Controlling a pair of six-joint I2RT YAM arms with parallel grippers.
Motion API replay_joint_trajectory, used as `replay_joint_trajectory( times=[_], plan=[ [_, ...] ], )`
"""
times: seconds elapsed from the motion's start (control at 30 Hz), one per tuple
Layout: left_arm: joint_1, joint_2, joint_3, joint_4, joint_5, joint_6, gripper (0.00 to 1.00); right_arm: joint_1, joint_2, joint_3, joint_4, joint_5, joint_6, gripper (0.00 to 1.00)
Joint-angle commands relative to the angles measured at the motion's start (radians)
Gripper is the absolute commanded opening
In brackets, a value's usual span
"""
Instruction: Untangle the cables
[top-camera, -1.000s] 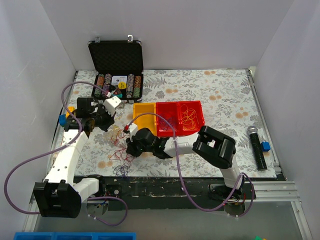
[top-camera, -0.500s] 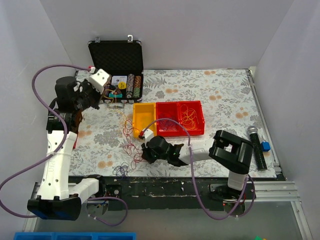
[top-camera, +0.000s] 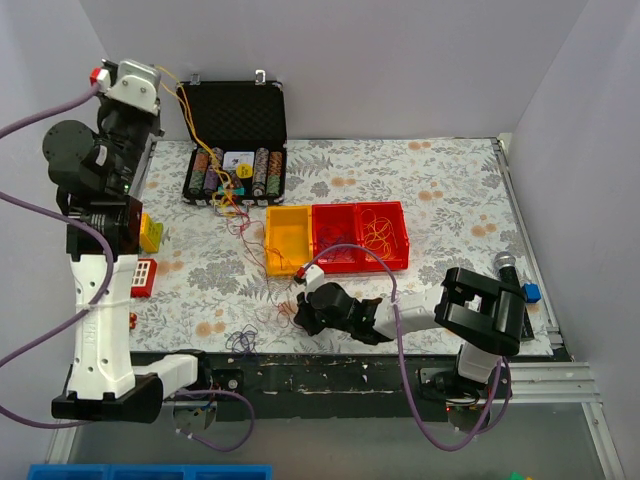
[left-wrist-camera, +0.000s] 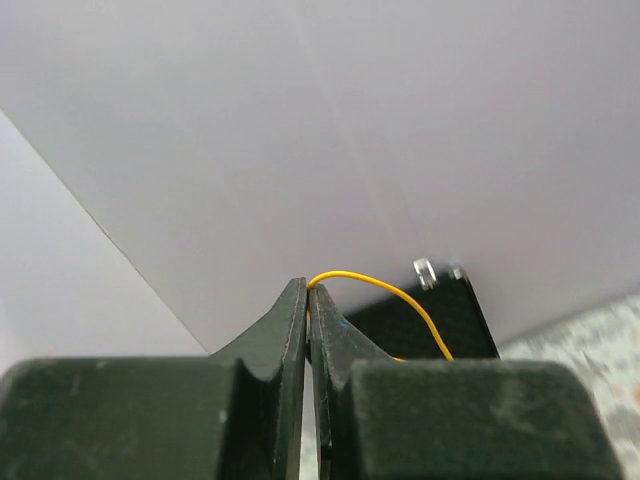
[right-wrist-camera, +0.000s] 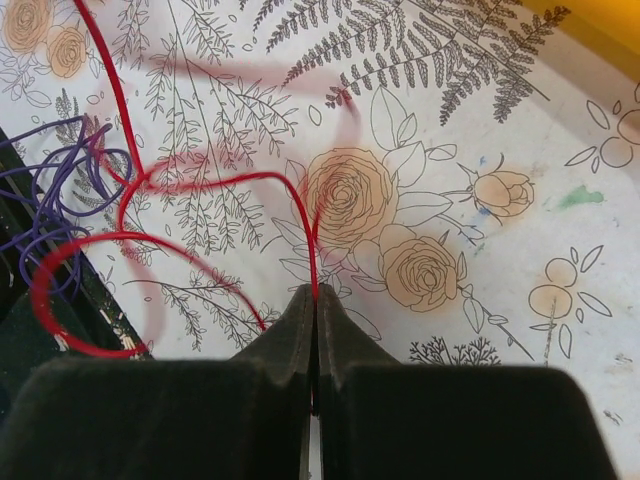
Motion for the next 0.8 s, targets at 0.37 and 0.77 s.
replay_joint_trajectory(
  times=[0.37,0.77],
  plan=[
    [0.001,0.13,0.359,0.341,0.004,-0.108,0.0,0.015,0.108,0.015,-0.259,0.069,0.004,0.01],
    [0.003,0.086,0.287,0.257,0.095,-0.085,0.0,0.02,0.042,-0.042,-0.318,0.133,0.028,0.01]
  ],
)
